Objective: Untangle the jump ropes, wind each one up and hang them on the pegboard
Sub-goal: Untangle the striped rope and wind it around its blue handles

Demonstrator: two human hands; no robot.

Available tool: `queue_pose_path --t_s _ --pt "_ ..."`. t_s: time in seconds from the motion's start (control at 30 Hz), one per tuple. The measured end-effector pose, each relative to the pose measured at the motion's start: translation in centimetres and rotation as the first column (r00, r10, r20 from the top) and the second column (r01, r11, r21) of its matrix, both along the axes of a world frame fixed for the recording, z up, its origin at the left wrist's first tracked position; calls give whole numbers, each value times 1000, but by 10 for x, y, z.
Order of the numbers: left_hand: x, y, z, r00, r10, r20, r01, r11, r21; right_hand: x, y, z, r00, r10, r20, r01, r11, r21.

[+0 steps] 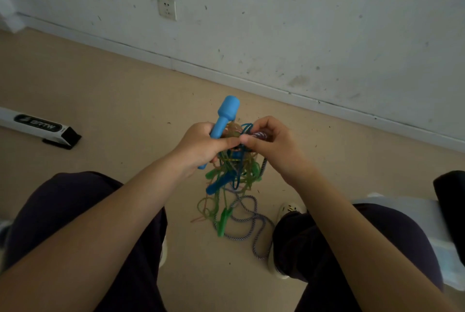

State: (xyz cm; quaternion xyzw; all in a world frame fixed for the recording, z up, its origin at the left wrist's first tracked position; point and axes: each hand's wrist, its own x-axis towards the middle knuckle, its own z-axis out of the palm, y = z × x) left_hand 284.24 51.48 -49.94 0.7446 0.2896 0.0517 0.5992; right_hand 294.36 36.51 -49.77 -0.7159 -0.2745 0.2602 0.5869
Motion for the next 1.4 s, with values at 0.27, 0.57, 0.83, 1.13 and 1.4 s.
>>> queue_pose_path --t_s 0.27,0.57,0.83,1.13,1.4 --pt "-2 3 1 995 -98 -12 98 995 13 4 -2 1 977 72 199 -52 993 -106" --pt "-4 23 -3 998 24 60 -15 988 -153 19 -13 0 954 42 296 2 989 -145" --pt "-3 17 -7 1000 20 11 -18 987 -159 6 -7 11 961 153 230 -87 958 -274" --pt "-2 13 -6 998 61 11 -61 965 254 9 -8 12 975 50 217 -2 976 -219" --pt "-4 4 -2 992 -73 -102 79 995 54 3 -3 3 986 -61 156 67 997 -30"
